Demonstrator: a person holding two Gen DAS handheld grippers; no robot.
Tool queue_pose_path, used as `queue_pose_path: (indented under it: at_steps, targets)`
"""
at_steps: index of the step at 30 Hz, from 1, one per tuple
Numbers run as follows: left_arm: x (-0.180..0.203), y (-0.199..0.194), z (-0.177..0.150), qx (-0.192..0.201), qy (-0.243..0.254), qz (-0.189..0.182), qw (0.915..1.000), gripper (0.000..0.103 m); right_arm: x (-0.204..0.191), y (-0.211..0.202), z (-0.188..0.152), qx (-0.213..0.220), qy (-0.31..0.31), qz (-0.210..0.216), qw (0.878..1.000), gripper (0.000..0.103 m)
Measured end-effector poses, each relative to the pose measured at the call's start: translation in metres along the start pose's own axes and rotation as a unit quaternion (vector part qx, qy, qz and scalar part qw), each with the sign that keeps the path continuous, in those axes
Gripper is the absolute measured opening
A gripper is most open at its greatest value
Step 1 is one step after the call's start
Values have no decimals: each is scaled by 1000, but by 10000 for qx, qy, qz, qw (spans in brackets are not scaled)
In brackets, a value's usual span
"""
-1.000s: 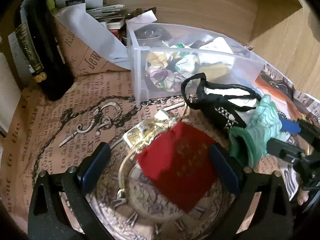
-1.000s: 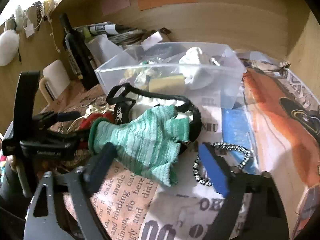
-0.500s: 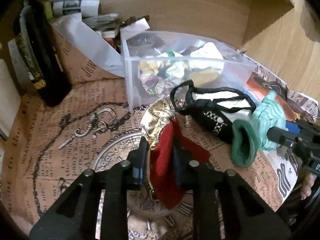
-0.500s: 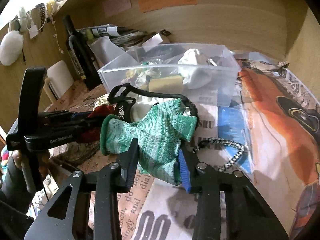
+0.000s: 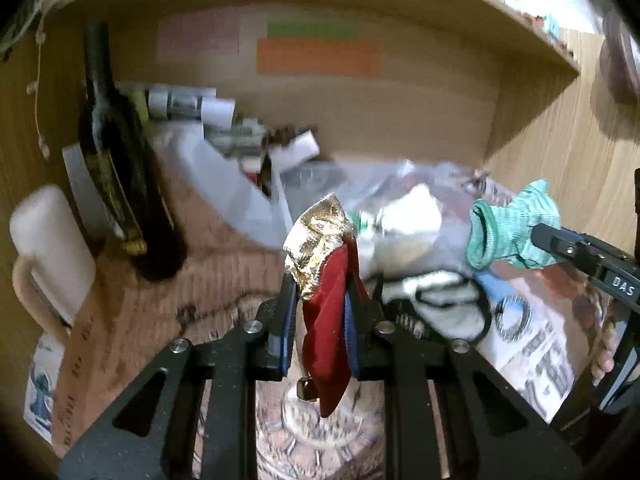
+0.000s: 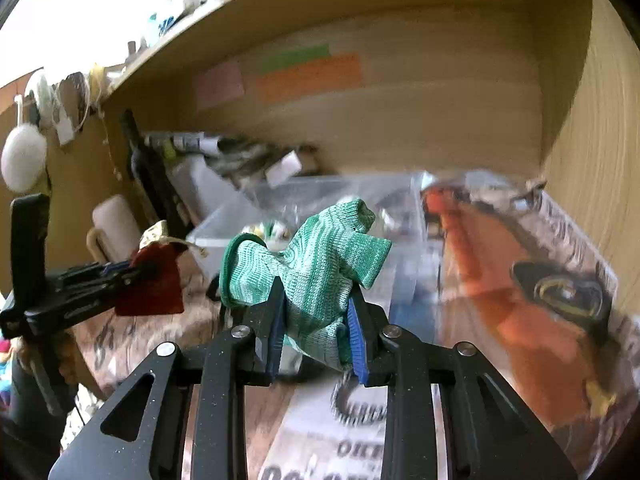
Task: Organize soft objects
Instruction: 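Carry the pouch and glove into the clear box and release both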
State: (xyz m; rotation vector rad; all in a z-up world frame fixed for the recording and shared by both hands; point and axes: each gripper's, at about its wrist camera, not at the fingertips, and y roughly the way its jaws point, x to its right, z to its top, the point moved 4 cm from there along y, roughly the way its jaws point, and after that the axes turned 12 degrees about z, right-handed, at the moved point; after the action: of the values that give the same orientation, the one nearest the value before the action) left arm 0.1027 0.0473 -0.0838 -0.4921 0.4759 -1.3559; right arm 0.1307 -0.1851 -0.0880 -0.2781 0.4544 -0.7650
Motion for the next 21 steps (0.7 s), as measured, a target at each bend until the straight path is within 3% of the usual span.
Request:
queue_pose_path:
  at_steps: [5,10,15,21]
  targets:
    - [1,-1,33,382,-87,-11,9992,21,6,3,27,249,-124,-54,9996,25]
    - [7,14,57,465,-56,-65,9989,21,16,15,44,253,-187,-141,9994,25]
    - [19,39,71,409,67,-46,9991,21,27,38,49,-31,-216,-190,9996,25]
    - [35,81,70,41,301,-55,9995,21,42,72,40,-553,-170,-148,9982,25]
